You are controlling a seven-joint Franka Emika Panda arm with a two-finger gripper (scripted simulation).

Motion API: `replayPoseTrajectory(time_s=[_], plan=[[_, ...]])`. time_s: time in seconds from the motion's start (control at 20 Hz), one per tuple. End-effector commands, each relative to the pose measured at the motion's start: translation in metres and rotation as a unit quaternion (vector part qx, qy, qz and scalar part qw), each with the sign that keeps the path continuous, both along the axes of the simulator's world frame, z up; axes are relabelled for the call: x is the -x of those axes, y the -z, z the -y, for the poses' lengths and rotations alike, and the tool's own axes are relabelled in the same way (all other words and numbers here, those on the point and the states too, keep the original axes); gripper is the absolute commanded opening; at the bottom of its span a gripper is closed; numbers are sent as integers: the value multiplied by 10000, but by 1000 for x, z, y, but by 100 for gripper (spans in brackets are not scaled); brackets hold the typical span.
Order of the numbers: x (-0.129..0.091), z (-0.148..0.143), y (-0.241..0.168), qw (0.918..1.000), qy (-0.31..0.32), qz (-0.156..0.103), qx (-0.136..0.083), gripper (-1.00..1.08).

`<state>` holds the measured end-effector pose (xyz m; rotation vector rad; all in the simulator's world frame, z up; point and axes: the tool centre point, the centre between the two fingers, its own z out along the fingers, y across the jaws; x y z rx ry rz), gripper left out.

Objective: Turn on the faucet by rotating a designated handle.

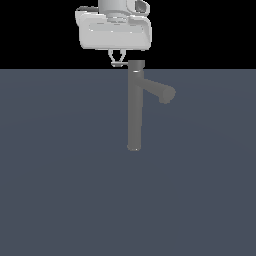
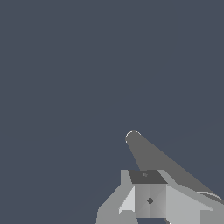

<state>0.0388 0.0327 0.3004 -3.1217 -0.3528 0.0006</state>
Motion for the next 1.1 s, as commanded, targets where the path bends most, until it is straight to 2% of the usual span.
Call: replayPoseTrajectory(time_s=[0.0,0.75,0.85,1.05], plan=[[0,0,0,10000,-1,2,0,-100],[46,-2,0,10000,-1,2,0,-100],[39,-6,0,10000,-35,47,-1,-100],[51,4,0,10000,-26,35,-1,-100]])
